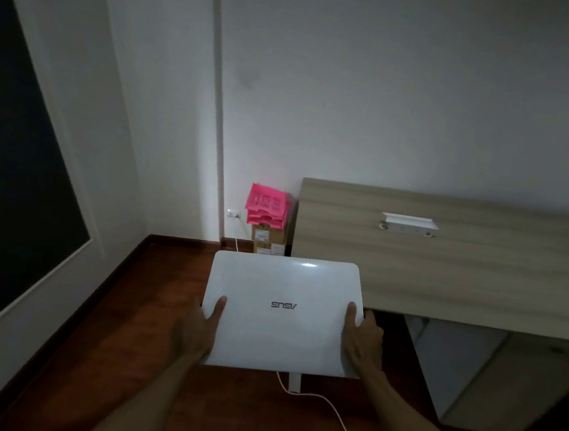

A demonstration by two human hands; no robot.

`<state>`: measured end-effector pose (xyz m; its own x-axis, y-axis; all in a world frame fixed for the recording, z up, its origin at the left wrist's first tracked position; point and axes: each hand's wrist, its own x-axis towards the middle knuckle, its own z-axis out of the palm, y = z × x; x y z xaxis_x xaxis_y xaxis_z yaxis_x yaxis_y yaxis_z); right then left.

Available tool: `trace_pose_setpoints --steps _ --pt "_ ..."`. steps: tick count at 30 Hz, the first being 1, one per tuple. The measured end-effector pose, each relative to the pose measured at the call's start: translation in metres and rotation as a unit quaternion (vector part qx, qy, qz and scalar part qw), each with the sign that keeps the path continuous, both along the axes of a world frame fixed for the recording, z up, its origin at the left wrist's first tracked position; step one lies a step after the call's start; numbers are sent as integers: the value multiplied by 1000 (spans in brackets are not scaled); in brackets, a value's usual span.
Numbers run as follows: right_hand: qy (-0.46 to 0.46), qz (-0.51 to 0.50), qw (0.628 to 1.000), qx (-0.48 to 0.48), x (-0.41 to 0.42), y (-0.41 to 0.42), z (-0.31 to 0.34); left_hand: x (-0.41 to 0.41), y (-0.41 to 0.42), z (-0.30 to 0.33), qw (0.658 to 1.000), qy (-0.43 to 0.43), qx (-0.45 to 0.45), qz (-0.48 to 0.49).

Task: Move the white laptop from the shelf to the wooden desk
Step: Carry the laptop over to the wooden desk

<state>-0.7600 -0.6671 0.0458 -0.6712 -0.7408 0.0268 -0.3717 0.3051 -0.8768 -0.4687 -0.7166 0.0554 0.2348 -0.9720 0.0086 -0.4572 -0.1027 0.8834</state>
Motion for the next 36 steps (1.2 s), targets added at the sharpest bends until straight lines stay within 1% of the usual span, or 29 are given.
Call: trace_pose_setpoints --steps 3,5,8,11,14,19,22,24,31,36 --pt "10 -26 1000 11 -15 -27 2 -15 -47 -12 1000 -10 5 -15" --pt "23 -36 999 22 -23 -43 3 -26 -68 -8 1000 -3 7 -29" --pt "13 -58 998 17 -37 -70 0 -42 -100 -3 998 -18 3 -60" --pt "-1 -66 998 8 -50 -102 -5 -56 -138 -7 997 -11 -11 -74" --pt "-10 -73 997 7 -68 -137 -11 -71 -179 -14 995 -62 -1 -78" --pt "-17 -77 997 14 -109 -212 -28 -110 -253 -25 991 -99 -10 -84" --pt "-11 -70 997 25 -142 -267 -43 -135 -309 -43 990 -113 8 -90" --pt "-7 -64 998 28 -165 -300 -49 -155 -340 -46 990 -120 18 -76" --pt "16 -66 994 80 -239 -403 -70 -227 -424 -53 988 -129 62 -64" --pt "32 -70 987 141 -274 -451 -97 -269 -472 -66 988 -85 117 -52"
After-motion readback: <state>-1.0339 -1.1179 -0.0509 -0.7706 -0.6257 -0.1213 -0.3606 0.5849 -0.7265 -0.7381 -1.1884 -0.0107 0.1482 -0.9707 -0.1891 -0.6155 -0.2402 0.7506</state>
